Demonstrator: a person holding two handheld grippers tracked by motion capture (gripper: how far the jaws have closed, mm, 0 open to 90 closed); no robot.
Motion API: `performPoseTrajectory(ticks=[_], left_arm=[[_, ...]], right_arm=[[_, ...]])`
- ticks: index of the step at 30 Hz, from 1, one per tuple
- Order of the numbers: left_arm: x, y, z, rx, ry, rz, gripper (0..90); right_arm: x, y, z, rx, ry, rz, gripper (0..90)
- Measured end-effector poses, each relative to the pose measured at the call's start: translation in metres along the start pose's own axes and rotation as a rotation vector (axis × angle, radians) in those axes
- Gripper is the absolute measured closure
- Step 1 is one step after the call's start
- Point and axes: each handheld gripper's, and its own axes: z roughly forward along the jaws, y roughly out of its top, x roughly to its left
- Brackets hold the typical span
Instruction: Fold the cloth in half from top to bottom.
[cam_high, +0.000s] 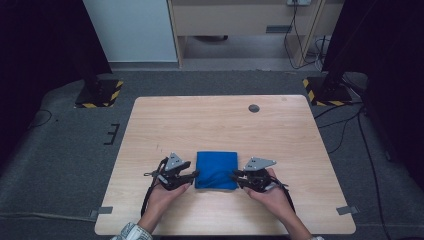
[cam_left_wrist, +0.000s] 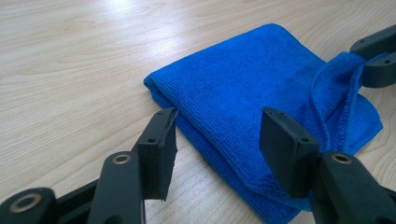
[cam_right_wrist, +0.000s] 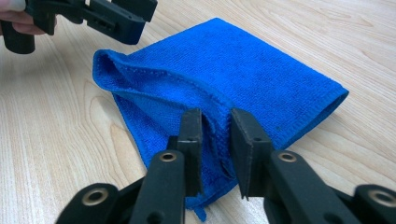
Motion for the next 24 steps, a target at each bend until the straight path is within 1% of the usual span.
performPoseTrajectory(ticks=[4, 5, 6, 8, 9, 11, 13, 14, 15, 16, 19, 20, 22, 23, 24], left_arm=[[0.000, 0.000, 0.000, 0.004, 0.005, 0.004, 44.0], [0.000, -0.001, 0.000, 0.005, 0.005, 0.003, 43.7], [0.000, -0.001, 0.000, 0.004, 0.006, 0.002, 43.7], [0.000, -0.001, 0.001, 0.005, 0.008, 0.003, 42.7], [0.000, -0.001, 0.001, 0.006, 0.008, 0.003, 42.7], [0.000, -0.001, 0.001, 0.009, 0.012, 0.007, 42.0], [0.001, -0.001, 0.001, 0.009, 0.015, 0.006, 40.8], [0.001, -0.001, 0.001, 0.009, 0.015, 0.006, 39.9], [0.001, -0.001, 0.001, 0.009, 0.015, 0.006, 39.2], [0.001, -0.001, 0.002, 0.010, 0.016, 0.007, 38.3], [0.000, -0.002, 0.003, 0.015, 0.019, 0.007, 36.4], [0.000, -0.002, 0.004, 0.021, 0.021, 0.009, 34.7], [0.000, -0.002, 0.004, 0.021, 0.023, 0.011, 34.0], [-0.001, -0.003, 0.005, 0.024, 0.025, 0.009, 32.1], [-0.001, -0.003, 0.005, 0.024, 0.025, 0.009, 31.3]], right_arm=[[0.002, 0.000, -0.002, 0.005, 0.007, 0.000, 66.3], [0.002, -0.001, -0.004, 0.006, 0.005, 0.004, 63.1], [0.002, -0.001, -0.004, 0.006, 0.005, 0.004, 63.1], [0.002, 0.001, -0.006, 0.003, 0.007, 0.010, 56.9], [0.002, 0.001, -0.006, 0.003, 0.007, 0.010, 56.9], [0.003, 0.002, -0.006, 0.001, 0.005, 0.020, 52.9], [0.003, 0.003, -0.007, -0.005, 0.000, 0.021, 48.4], [0.004, 0.005, -0.008, -0.016, -0.002, 0.028, 45.3], [0.004, 0.005, -0.008, -0.016, -0.002, 0.028, 45.3], [0.003, 0.008, -0.010, -0.038, 0.000, 0.038, 43.0], [0.003, 0.012, -0.011, -0.055, -0.003, 0.040, 41.4], [0.001, 0.016, -0.011, -0.074, -0.015, 0.044, 40.7], [0.001, 0.017, -0.010, -0.079, -0.021, 0.050, 40.6], [-0.003, 0.021, -0.009, -0.087, -0.041, 0.061, 40.2], [-0.003, 0.021, -0.009, -0.087, -0.041, 0.061, 40.2]])
